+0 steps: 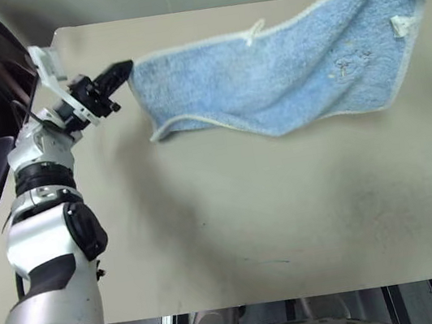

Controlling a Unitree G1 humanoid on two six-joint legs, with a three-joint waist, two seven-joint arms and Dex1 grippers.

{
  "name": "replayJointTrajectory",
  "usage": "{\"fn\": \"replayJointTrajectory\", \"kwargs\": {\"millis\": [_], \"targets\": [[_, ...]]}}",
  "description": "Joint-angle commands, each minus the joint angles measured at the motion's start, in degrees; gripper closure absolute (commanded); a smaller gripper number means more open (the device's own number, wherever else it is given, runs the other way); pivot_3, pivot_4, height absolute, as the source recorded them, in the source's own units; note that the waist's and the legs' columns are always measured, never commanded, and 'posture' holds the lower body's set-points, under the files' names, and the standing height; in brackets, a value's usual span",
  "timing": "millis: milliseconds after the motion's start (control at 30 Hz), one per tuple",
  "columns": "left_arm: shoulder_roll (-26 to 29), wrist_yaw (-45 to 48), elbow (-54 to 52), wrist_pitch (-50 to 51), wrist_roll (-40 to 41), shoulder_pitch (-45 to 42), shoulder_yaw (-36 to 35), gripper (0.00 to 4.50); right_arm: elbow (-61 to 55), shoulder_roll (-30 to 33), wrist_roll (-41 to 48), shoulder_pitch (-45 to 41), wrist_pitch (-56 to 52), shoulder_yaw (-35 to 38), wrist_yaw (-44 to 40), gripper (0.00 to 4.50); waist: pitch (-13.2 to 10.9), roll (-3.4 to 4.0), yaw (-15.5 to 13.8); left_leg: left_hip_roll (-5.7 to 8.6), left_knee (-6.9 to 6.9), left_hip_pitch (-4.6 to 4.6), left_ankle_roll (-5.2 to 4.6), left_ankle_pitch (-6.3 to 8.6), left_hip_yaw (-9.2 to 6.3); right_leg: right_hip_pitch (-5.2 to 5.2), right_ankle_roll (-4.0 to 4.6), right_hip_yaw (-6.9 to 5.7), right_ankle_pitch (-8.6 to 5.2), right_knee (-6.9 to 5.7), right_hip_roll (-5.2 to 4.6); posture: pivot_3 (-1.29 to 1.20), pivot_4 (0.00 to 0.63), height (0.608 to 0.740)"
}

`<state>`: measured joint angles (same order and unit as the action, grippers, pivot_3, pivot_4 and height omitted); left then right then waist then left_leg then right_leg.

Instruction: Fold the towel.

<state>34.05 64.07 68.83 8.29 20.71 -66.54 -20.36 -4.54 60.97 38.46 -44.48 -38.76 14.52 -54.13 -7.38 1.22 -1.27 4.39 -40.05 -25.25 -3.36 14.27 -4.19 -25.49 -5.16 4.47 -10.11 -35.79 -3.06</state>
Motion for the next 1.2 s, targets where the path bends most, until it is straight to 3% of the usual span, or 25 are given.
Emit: {"fn": "replayJointTrajectory", "kwargs": {"millis": [33,233,367,567,767,933,1200], "targets": [[0.78,-6.22,2.49,-6.97,-1.94,-4.35,-0.6,4.45,5.49,-2.3,-7.09,-0.66,7.37,-1.9,2.44,4.5,-0.02,0.03,0.07,0.0,-0.02,-0.01,0.0,0.0,-0.02,-0.01,-0.01,0.01,0.04,0.01,-0.02,0.0,0.15,0.733],[1.02,-16.18,5.61,-13.91,-3.0,-9.75,-2.22,4.45,17.12,-8.96,-15.36,-7.04,16.25,-4.38,7.69,4.5,-0.1,0.17,0.58,-0.04,0.01,-0.22,0.0,-0.02,0.01,-0.26,0.02,0.02,0.11,-0.02,0.0,0.0,0.15,0.733],[2.66,-17.64,6.51,-15.42,-3.97,-12.22,-2.56,4.45,27.92,-12.41,-21.05,-8.8,30.32,-3.81,10.08,4.5,-0.1,0.16,0.69,-0.09,-0.04,-0.77,0.03,-0.07,-0.06,-0.78,0.08,-0.01,0.23,0.02,0.05,0.0,0.15,0.733],[5.96,-14.54,6.89,-15.11,-6.19,-13.31,-1.56,4.45,34.32,-13.79,-20.29,-10.3,36.73,-1.32,8.95,4.5,-0.24,0.4,0.76,-0.08,0.04,-1.0,0.09,-0.07,-0.04,-0.96,0.12,-0.09,0.25,0.18,0.09,0.0,0.15,0.733],[11.39,3.89,6.11,-7.26,-6.2,-9.74,-0.77,4.45,18.37,-13.15,-10.55,4.32,33.9,5.13,0.98,4.5,-0.26,0.44,0.72,-0.17,0.06,-1.26,0.23,-0.01,-0.29,-0.95,0.25,-0.7,0.29,0.56,0.16,0.0,0.15,0.733],[14.99,12.63,5.07,-3.78,-8.36,-4.21,2.18,4.45,4.56,-10.82,-3.53,18.46,24.56,9.22,-2.55,4.5,-0.29,0.5,0.46,-0.28,-0.05,-1.41,0.27,0.01,-0.52,-0.9,0.35,-1.06,0.32,0.65,0.01,0.0,0.15,0.733],[19.04,26.1,-1.56,1.13,-7.95,8.1,4.79,4.45,-12.38,-10.53,1.51,43.41,19.5,17.86,-6.48,4.5,-0.25,0.41,0.13,-0.28,-0.13,-1.32,0.52,-0.31,-0.79,-0.72,0.58,-1.24,0.65,0.59,0.08,0.0,0.15,0.733]]}}
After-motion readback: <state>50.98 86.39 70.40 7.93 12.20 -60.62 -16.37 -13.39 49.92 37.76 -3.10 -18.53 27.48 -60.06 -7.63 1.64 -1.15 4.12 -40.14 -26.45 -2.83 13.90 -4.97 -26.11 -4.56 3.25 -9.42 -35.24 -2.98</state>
